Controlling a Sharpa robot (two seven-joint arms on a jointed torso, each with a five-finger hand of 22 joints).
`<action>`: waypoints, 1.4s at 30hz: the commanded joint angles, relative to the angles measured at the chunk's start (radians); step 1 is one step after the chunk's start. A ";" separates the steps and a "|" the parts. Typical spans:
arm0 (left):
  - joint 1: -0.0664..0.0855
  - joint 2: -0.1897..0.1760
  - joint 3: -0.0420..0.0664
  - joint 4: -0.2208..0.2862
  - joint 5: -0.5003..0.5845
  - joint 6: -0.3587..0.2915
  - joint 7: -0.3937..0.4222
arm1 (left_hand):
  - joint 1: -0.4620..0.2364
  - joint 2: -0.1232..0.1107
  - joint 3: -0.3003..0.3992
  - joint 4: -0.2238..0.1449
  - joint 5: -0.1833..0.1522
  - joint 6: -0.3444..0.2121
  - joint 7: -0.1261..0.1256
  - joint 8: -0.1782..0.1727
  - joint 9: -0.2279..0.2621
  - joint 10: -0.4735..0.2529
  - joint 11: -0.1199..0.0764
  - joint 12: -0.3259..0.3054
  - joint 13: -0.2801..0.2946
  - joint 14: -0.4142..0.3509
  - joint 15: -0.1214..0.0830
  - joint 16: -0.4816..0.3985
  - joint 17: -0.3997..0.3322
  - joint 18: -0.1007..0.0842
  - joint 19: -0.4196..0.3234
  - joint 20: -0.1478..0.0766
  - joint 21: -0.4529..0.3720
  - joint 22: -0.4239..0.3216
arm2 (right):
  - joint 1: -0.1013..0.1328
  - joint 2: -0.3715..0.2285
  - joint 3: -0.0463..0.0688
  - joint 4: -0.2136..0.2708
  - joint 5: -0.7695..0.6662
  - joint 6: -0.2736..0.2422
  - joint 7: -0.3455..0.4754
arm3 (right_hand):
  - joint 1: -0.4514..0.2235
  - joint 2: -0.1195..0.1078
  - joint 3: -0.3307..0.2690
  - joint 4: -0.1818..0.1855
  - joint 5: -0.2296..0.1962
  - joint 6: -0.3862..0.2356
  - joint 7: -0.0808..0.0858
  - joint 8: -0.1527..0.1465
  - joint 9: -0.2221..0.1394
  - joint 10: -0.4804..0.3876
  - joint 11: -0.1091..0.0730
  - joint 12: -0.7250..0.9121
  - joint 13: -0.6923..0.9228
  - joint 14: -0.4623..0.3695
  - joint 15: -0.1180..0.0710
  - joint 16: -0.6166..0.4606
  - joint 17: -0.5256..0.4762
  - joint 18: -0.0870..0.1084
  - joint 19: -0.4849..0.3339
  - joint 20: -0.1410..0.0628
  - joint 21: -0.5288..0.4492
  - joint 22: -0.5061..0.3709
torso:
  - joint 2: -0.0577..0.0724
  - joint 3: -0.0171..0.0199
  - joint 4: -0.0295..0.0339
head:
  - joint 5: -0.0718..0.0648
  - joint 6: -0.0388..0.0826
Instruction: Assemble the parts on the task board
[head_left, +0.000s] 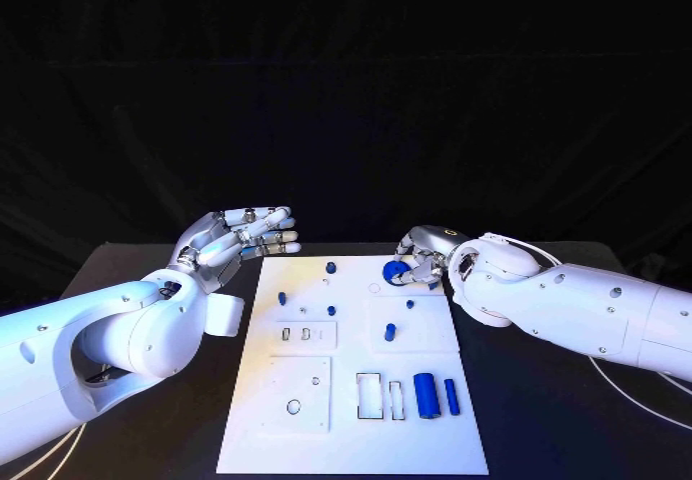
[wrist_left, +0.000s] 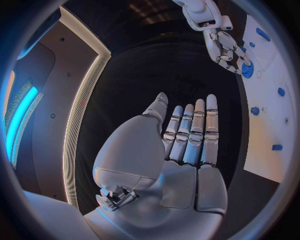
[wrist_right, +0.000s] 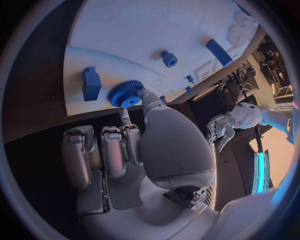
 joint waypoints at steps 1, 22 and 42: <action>0.001 0.001 0.001 0.000 0.000 0.022 0.001 | 0.000 0.007 0.001 -0.006 0.003 -0.002 0.005 -0.003 -0.001 -0.003 0.006 -0.007 -0.001 0.000 0.003 -0.006 -0.001 0.002 -0.005 -0.001 0.003 0.000 | -0.001 0.002 0.000 -0.001 -0.017 0.019 -0.005 | 0.011 0.001 0.007 -0.001 0.005 -0.006 0.002 0.006 0.001 0.001 0.004 0.002 0.145 0.098 0.008 0.004 0.228 -0.014 0.104 0.006 0.004 0.263 | 0.000 0.0002 0.0007 | 0.000 -0.001; 0.001 0.000 0.001 -0.002 0.000 0.021 -0.002 | 0.000 0.008 0.002 -0.007 0.002 -0.003 0.005 -0.005 -0.001 -0.003 0.007 -0.008 -0.001 -0.001 0.003 -0.009 -0.002 0.002 -0.007 -0.001 0.003 0.000 | -0.002 -0.003 0.000 -0.012 -0.024 0.036 -0.011 | 0.046 0.032 0.061 -0.035 0.028 0.005 0.002 0.025 0.009 0.005 0.004 0.009 0.153 0.099 0.008 0.007 0.233 -0.014 0.104 0.007 0.004 0.263 | 0.001 0.0009 -0.0006 | 0.004 0.001; 0.001 0.001 0.001 -0.002 0.000 0.023 -0.005 | -0.001 0.009 0.002 -0.007 0.002 -0.003 0.006 -0.005 -0.001 -0.004 0.007 -0.009 -0.001 -0.001 0.004 -0.010 -0.002 0.002 -0.007 -0.001 0.003 0.000 | -0.001 -0.007 0.000 0.030 -0.072 -0.064 -0.024 | 0.027 0.036 0.129 -0.048 0.039 0.079 -0.019 0.045 0.011 0.023 -0.014 0.026 0.171 0.100 -0.007 0.009 0.236 -0.014 0.104 -0.004 0.004 0.263 | 0.001 0.0009 0.0004 | 0.000 0.001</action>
